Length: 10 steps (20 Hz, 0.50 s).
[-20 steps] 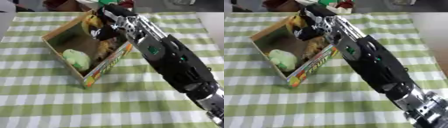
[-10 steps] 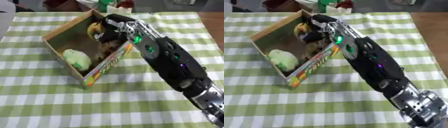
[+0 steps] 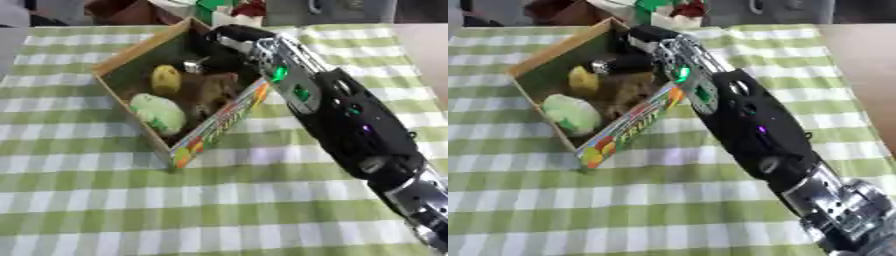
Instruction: Pick up objects on the table and place them in the box.
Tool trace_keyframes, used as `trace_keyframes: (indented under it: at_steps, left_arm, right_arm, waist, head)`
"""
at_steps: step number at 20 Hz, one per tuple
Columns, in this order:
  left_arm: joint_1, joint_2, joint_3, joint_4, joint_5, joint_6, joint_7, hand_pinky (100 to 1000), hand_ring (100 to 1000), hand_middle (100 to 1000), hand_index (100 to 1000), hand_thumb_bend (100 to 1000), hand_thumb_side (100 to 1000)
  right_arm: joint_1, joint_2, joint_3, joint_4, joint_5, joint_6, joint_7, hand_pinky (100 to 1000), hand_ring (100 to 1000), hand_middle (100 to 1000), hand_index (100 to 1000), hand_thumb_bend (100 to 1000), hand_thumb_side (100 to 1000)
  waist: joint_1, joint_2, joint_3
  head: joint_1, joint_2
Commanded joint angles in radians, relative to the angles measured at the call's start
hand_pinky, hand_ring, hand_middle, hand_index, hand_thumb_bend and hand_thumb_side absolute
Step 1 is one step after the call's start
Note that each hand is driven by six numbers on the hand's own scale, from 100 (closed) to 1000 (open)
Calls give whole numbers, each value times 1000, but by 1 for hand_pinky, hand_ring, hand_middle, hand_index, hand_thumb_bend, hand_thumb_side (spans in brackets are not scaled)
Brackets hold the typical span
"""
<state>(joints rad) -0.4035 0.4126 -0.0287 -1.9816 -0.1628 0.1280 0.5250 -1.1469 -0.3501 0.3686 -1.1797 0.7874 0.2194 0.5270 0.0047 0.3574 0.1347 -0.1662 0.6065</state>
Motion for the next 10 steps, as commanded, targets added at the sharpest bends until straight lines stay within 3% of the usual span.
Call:
trace_keyframes:
  at_steps: [1,5,7,9,10]
  left_arm:
    - [-2,12,9,-18,2,2,4,552,620,649,812,100,1000]
    - [-1,12,9,-18,1,2,5,552,620,649,812,100,1000]
    - [3,11,11,-18,1,3,7,552,620,648,812,100,1000]
    - [7,11,14,-18,0,4,9,551,619,648,811,100,1000]
    - [9,12,16,-18,-1,4,11,551,619,648,811,100,1000]
  right_arm:
    - [-6,-53,-30,-86,-37,-9,-4,896,980,911,962,545,1000]
    - [9,-84,-28,-165,-96,21,6,896,980,911,962,545,1000]
    - [0,-94,-38,-193,-123,28,1,872,922,827,920,193,1000]
    - [4,-116,-78,-238,-153,6,-23,856,890,786,880,100,1000]
    - [12,-133,-101,-262,-168,-7,-37,850,878,769,861,100,1000]
  waist:
    - [5,-28,-3]
    - [5,-29,-5]
    - [11,-32,-11]
    - [14,-33,-18]
    - [15,-34,-20]
  head:
    - [7,4]
    - [9,5]
    - [13,8]
    - [19,9]
    - [21,9]
